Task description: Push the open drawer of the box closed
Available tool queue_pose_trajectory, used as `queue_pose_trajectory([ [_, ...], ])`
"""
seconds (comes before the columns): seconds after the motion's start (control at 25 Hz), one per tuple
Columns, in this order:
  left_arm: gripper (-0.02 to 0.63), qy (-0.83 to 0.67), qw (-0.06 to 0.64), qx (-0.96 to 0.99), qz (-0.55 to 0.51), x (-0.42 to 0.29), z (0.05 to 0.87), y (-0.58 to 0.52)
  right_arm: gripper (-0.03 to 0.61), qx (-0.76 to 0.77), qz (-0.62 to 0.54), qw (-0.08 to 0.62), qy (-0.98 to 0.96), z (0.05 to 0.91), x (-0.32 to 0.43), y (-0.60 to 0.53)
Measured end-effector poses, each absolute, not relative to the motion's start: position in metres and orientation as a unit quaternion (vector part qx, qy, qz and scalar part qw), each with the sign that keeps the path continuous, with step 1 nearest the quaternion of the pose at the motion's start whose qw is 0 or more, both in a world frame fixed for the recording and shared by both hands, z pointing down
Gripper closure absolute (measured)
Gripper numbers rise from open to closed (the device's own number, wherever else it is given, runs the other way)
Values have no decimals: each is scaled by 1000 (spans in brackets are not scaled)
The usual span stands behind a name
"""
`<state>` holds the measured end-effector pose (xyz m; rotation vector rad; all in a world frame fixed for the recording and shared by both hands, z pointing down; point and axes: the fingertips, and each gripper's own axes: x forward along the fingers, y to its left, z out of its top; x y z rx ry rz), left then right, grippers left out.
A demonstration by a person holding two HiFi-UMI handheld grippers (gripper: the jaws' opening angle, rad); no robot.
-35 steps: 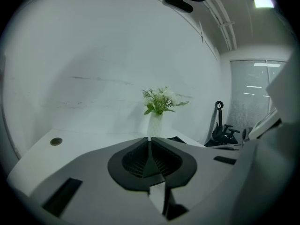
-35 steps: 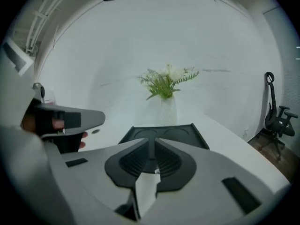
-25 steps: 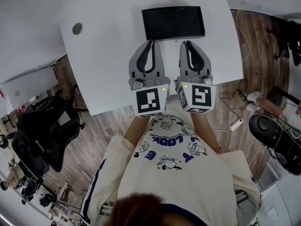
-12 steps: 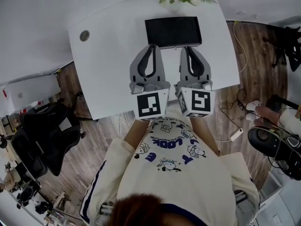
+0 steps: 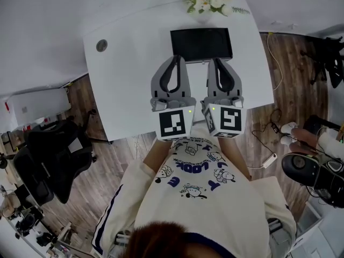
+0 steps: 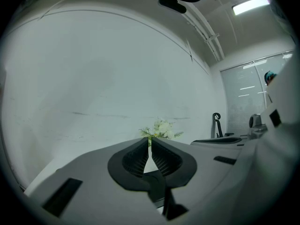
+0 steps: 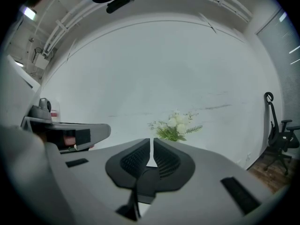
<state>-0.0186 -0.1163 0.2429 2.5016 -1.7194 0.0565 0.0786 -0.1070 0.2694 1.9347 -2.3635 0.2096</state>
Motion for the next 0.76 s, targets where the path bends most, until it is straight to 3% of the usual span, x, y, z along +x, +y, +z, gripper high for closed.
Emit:
queue_pose_trajectory([
  [0.76,583,-557,52,829,20,-6,245,-124,537,635,68,43,-769,271,86,-114],
])
